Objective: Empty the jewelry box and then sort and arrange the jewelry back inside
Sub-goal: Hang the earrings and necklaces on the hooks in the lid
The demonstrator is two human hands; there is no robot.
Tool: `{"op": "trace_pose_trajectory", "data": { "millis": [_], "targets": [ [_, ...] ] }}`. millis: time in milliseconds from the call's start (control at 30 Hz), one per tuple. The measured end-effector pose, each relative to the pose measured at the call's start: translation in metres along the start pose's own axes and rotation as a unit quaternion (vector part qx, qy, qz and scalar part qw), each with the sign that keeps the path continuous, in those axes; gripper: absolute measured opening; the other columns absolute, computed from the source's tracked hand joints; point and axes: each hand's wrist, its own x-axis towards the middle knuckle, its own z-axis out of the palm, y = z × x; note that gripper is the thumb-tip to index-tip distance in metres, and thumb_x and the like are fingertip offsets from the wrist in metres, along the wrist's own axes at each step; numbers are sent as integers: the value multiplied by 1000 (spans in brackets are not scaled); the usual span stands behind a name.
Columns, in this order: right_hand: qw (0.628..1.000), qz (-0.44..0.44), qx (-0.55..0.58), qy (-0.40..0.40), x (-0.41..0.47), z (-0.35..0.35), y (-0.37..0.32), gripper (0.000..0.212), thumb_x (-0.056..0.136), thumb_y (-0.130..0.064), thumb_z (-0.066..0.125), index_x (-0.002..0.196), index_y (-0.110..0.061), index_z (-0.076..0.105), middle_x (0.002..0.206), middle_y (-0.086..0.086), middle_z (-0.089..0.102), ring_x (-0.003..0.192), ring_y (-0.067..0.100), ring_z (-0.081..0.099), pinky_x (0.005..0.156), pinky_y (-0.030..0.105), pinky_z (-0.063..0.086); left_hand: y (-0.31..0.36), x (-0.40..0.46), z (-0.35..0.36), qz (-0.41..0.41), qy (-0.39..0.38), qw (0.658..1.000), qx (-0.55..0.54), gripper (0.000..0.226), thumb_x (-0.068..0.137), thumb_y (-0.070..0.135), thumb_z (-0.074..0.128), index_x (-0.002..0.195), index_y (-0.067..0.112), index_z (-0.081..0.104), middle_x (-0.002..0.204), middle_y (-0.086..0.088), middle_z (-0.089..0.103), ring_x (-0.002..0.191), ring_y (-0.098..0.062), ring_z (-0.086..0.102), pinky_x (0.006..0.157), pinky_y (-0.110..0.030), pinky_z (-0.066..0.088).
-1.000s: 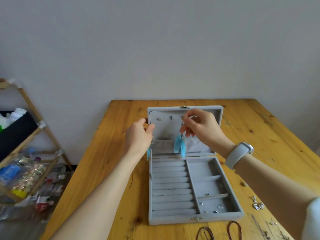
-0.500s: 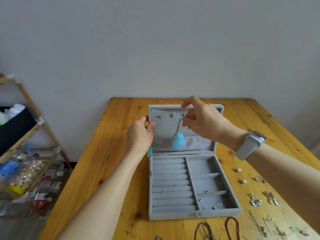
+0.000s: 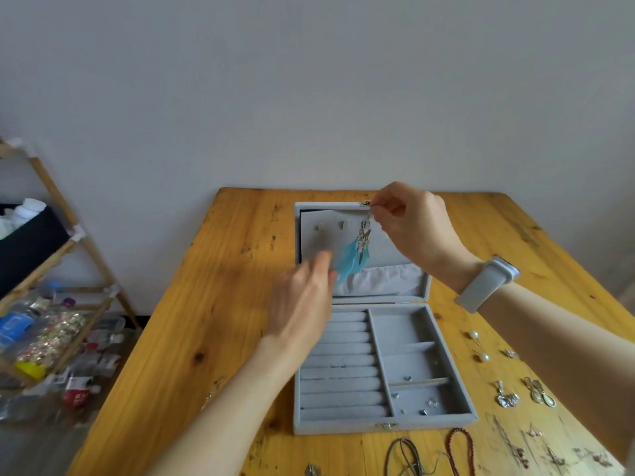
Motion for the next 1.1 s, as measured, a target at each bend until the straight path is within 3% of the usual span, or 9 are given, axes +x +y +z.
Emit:
{"op": "trace_pose_trajectory", "data": {
  "millis": [133,267,333,433,533,667,833,967,1100],
  "targets": [
    [998,24,41,31,0,1,0,10,85,-5,55,86,-7,64,70,-2,61,67,19,60,71,30,52,0,-6,9,-5,-54,989,136,34,58,7,85,88,10,70,62,-1,66,45,-16,59,41,-21,39],
    [991,59,110,42,0,4,-2,11,85,-2,53,83,-10,62,69,3,62,56,9,61,58,19,55,-5,-6,11,9,-70,990,122,30,60,-3,80,87,5,69,66,-7,65,55,-21,62,50,-25,44],
    [986,72,139,49,-1,7,-3,14,84,-1,53,80,-12,60,66,1,62,54,6,62,63,26,57,-6,-4,9,13,-88,989,118,26,63,-7,75,85,5,67,68,-8,64,58,-24,62,52,-27,41],
    [983,72,161,58,-2,9,-5,13,84,0,53,80,-12,59,68,-2,62,62,14,67,71,38,58,-7,1,5,5,-113,988,102,22,81,-6,57,96,9,63,84,-8,63,75,-27,60,63,-27,31],
    [980,65,174,66,-1,8,-6,11,86,1,53,84,-9,58,75,4,62,66,14,68,66,33,59,-11,2,4,15,-116,990,79,27,91,1,45,110,16,57,101,-3,59,89,-23,56,67,-22,29],
    [983,59,167,46,-3,12,0,12,86,1,52,84,-9,58,77,7,62,70,20,67,65,31,59,-14,3,2,13,-127,991,48,28,90,1,46,110,16,59,101,-4,57,89,-23,56,67,-23,33],
    [999,-18,46,21,-17,26,18,11,86,0,55,91,-1,65,82,3,62,76,24,65,71,42,57,-13,4,3,10,-125,991,50,28,90,2,50,114,13,60,101,-7,59,86,-25,58,67,-27,41],
    [999,-43,6,25,-19,37,23,16,89,1,51,97,1,65,90,12,67,81,26,65,74,43,55,-12,5,2,13,-129,990,63,27,88,0,51,110,11,61,98,-9,60,84,-27,58,63,-25,36],
    [998,-25,-5,57,-16,47,18,16,87,0,49,91,-1,65,84,13,68,75,28,62,72,40,52,-13,5,1,14,-132,989,60,26,88,0,52,109,11,62,97,-8,60,84,-26,59,63,-24,37]
  ]
}}
